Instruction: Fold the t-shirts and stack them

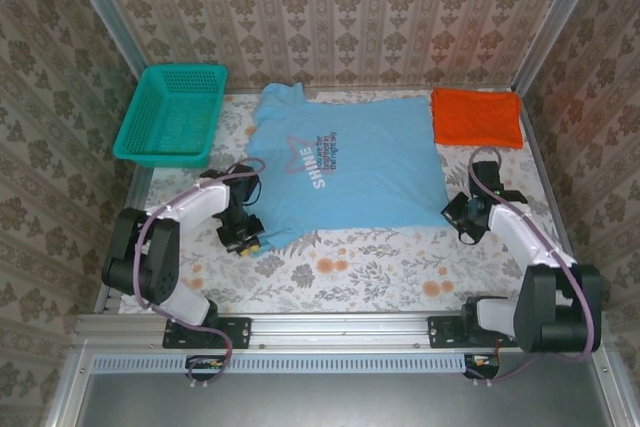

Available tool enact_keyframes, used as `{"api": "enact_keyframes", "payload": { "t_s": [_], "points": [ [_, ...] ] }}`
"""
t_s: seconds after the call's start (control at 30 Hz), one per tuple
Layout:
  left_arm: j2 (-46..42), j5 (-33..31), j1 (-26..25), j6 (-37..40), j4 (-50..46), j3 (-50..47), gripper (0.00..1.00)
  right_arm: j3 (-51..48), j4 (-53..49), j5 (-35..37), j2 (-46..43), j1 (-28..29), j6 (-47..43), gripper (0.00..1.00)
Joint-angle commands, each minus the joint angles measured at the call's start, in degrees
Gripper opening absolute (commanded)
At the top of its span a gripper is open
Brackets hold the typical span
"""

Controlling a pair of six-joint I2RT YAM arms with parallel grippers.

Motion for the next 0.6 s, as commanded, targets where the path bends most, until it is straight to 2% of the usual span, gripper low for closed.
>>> {"api": "enact_keyframes", "payload": {
  "t_s": [0.0,0.1,0.13,0.2,0.23,0.33,0.57],
  "points": [
    [-2.0,-3.7,0.2,0.1,-7.7,4.7,0.37,-0.9,-6.1,2.2,-2.1,-1.0,1.8,0.00],
    [-3.5,-8.2,1.5,0.4,-11.4,10.3,0.47,-1.3,-8.2,3.1,-2.7,-1.4,2.7,0.00],
    [-3.9,-9.9,2.4,0.2,-12.8,12.3,0.53,-1.5,-8.7,3.5,-3.3,-1.4,3.1,0.00],
    [-4.9,-12.3,5.0,-0.6,-15.4,16.4,0.72,-1.8,-9.6,3.8,-4.7,-1.5,3.8,0.00],
    [-5.1,-12.5,6.3,-0.8,-15.8,17.7,0.75,-2.0,-10.0,3.9,-5.4,-1.4,4.2,0.00],
    [-3.5,-9.8,9.8,-0.1,-13.8,21.2,0.76,-3.4,-10.5,2.9,-5.8,-1.5,4.4,0.00],
    [10.8,-4.1,9.3,3.1,-8.4,31.5,0.56,-4.1,-10.7,4.4,-6.3,-1.5,3.9,0.00]
  ]
}}
